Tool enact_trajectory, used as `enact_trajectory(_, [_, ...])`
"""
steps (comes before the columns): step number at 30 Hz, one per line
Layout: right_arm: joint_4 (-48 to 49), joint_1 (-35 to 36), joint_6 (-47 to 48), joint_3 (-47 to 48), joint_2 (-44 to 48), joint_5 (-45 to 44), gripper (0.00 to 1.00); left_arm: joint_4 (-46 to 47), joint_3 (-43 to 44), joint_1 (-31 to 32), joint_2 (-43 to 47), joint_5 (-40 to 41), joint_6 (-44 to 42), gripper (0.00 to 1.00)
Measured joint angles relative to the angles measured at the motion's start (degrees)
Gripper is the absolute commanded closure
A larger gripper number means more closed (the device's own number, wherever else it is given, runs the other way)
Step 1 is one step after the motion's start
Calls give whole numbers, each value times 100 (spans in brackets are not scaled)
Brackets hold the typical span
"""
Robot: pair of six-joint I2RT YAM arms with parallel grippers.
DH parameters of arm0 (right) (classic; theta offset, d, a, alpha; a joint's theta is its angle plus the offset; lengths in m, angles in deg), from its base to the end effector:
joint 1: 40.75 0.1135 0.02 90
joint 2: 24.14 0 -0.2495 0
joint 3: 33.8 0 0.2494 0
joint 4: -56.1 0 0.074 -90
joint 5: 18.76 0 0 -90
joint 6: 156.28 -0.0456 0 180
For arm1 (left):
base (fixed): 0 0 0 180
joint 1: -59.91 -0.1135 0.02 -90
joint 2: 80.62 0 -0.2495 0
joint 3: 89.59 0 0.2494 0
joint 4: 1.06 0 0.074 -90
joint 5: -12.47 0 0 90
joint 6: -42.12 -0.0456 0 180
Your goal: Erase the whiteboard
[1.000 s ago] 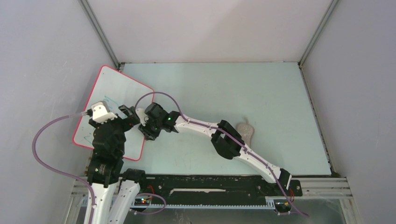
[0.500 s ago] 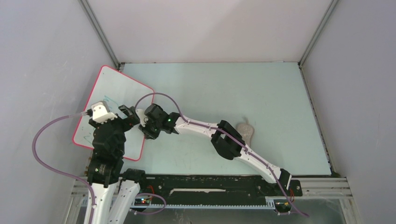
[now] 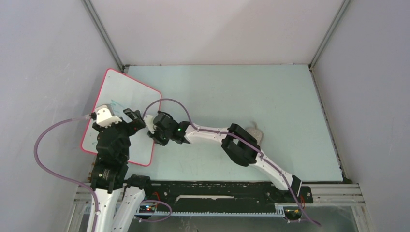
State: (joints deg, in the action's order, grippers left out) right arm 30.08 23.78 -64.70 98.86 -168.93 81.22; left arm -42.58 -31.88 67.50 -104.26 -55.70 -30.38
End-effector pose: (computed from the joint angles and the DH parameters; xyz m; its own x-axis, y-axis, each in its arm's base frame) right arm 0.2342 0.5101 0.1315 -0.2394 -0.5658 -0.7890 -0.9547 0.2850 0.0853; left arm 0.1146 0.0018 0.3382 -0.0495 -0.2750 -0.9602 -0.2703 0.9292 -0.2522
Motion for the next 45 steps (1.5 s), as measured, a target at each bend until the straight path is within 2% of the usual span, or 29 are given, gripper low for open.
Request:
enact_trajectory(11, [1276,-66,-345,-3224,1829,-984,100,2,0,-17,48,7,-2,2])
enact_trajectory(24, [1508,-188,-1099,-5204,3189,-1617,100,44,4,-28,-57,-216,2,1])
enact_trajectory(33, [2629,-446,-1102,-7149,4352,-986,100,-313,649,-258,-1187,-1488,138,0])
enact_trajectory(40, [2892,-754,-1128,-7434,4465,-260,100,-299,809,-1220,-1915,-2833,503,0])
enact_trajectory(45, [2911,-807,-1150,-7541,4548,-216,100,-151,741,-1388,-2398,-3541,549,1])
